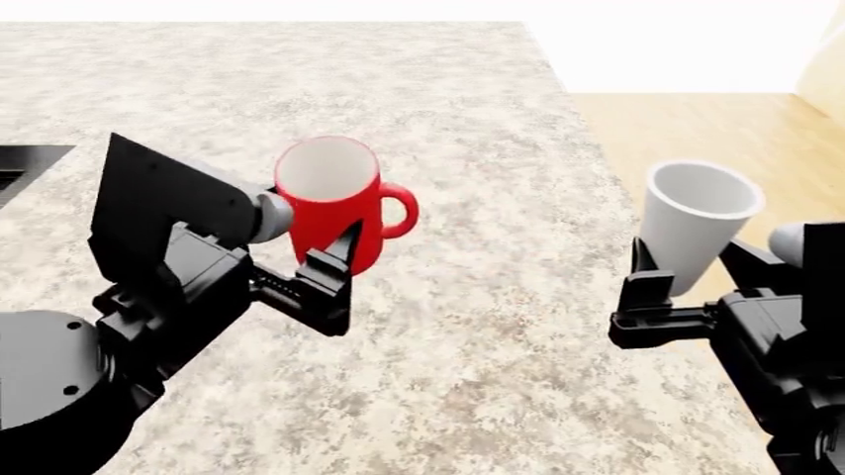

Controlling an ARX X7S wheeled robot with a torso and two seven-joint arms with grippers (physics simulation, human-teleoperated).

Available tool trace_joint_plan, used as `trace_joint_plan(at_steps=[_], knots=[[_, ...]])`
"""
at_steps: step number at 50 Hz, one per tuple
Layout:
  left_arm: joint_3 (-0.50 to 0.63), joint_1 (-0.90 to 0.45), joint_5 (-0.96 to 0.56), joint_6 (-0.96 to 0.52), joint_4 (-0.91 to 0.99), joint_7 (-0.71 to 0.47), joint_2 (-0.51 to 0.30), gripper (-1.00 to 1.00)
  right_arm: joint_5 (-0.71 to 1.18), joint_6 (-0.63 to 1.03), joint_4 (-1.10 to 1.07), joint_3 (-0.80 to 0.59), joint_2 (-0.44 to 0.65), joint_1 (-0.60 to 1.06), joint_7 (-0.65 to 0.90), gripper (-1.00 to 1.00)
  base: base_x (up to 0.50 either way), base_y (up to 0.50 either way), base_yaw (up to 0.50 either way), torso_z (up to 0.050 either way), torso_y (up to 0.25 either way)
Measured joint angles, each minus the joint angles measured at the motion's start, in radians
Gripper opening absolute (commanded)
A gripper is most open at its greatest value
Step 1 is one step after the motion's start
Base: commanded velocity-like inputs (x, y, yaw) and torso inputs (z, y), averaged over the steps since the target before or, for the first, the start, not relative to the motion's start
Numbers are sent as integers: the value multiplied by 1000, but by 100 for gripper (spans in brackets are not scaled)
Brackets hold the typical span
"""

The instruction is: Pick the cup and mug and place them in the sink. Then turn on the water.

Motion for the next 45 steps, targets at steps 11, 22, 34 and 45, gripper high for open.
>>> trace_joint_plan(at_steps=[11, 22, 34, 45], knots=[[-110, 80, -102, 24, 107, -90, -70, -100, 9, 10, -2, -21, -7, 29, 12, -100, 0, 500, 0, 0, 1], [-164, 140, -114, 44, 148, -103, -96, -100, 5, 11, -10, -31, -9, 31, 17, -100, 0, 500, 0, 1, 1], [-188, 174, -115, 60, 169, -105, -106, -100, 8, 8, -24, -28, -3, 25, 24, -100, 0, 500, 0, 0, 0], [-197, 176, -131, 67, 177, -114, -122, -100, 24, 11, -31, -27, 8, 35, 38, -100, 0, 500, 0, 1, 1]])
